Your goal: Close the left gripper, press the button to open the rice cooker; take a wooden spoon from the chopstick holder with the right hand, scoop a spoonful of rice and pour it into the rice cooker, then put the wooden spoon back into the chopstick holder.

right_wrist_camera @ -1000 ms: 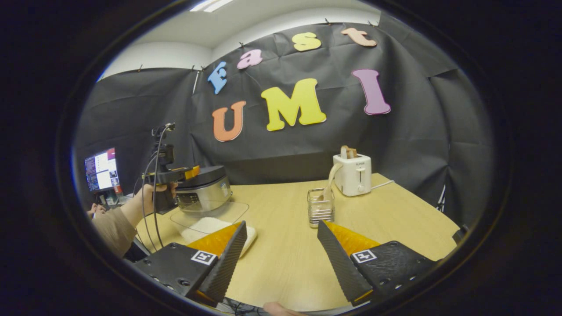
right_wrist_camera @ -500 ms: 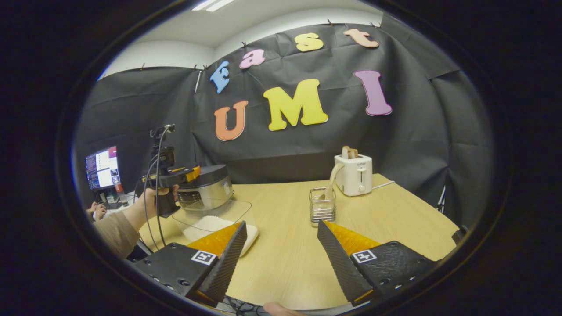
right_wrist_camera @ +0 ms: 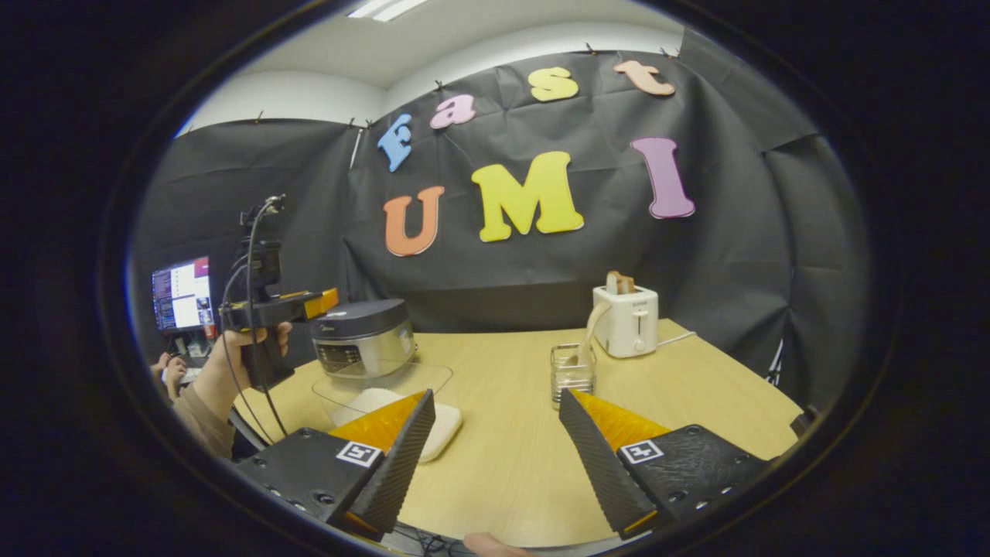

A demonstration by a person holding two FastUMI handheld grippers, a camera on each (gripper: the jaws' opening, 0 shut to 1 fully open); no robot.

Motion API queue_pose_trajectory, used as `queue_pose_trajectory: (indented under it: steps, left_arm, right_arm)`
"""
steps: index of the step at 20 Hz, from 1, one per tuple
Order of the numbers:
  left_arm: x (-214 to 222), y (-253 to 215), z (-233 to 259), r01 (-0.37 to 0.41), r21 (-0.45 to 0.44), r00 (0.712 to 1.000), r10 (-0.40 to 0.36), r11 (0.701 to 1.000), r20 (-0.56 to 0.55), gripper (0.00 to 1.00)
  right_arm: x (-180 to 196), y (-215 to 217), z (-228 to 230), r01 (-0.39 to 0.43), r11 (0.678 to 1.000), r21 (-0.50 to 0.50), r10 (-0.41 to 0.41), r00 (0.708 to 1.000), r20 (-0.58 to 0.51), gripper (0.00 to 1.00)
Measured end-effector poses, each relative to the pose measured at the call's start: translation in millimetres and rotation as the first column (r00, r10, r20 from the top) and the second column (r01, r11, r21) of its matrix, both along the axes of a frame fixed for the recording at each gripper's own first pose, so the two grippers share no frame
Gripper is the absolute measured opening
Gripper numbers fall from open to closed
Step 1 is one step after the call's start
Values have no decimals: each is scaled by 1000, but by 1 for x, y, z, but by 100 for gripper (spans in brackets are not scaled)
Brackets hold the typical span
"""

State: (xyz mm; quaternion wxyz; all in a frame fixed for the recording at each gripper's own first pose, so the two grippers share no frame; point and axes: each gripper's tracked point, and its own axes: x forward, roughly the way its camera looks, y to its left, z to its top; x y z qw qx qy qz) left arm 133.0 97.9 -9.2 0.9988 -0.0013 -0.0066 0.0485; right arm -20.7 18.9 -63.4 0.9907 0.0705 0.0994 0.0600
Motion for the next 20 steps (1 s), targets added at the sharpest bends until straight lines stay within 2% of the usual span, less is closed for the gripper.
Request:
queue_pose_trajectory:
  steps: [1,2,3,5,6,7,8,10,11,12,13,16,20]
  left_arm:
    - [-12,-9,-1,24,-5,1000,-24,1000,-9,92]
    - [-24,-17,-5,45,-6,999,-45,999,-26,92]
    - [-37,-22,-8,62,4,997,-61,998,-39,92]
    - [-59,-22,-11,57,18,998,-56,998,-41,92]
    - [-69,-27,-14,68,26,997,-67,997,-45,92]
    - [-79,-28,-17,63,25,997,-62,998,-49,92]
    - [-88,-29,-20,60,12,997,-59,998,-57,92]
    - [-103,-35,-26,72,-19,995,-73,997,-73,92]
    - [-108,-37,-25,78,-36,995,-80,996,-67,92]
    - [-113,-40,-22,88,-54,994,-91,995,-56,92]
    - [-118,-44,-20,100,-72,993,-104,992,-47,92]
    - [-125,-53,-20,127,-110,990,-133,986,-55,92]
    - [-131,-67,-21,142,-114,986,-150,983,-65,92]
  right_arm:
    - [-2,1,3,2,1000,-8,-2,1000,9,92]
    - [-4,3,7,4,1000,-19,-3,1000,20,96]
    - [-6,4,10,7,999,-31,-6,999,32,96]
    - [-9,7,15,14,999,-50,-12,999,49,96]
    - [-11,11,18,10,998,-54,-7,998,56,92]
    - [-12,13,19,8,998,-58,-4,998,62,96]
    - [-13,16,21,9,998,-65,-4,998,68,92]
    - [-12,17,24,14,997,-71,-9,997,76,92]
    - [-11,19,24,15,998,-69,-10,997,77,92]
    - [-10,21,23,14,998,-64,-10,997,74,96]
    - [-9,21,22,15,998,-61,-11,998,67,92]
    - [-3,12,26,37,998,-57,-33,997,73,92]
    - [2,-7,20,66,997,-32,-64,996,57,96]
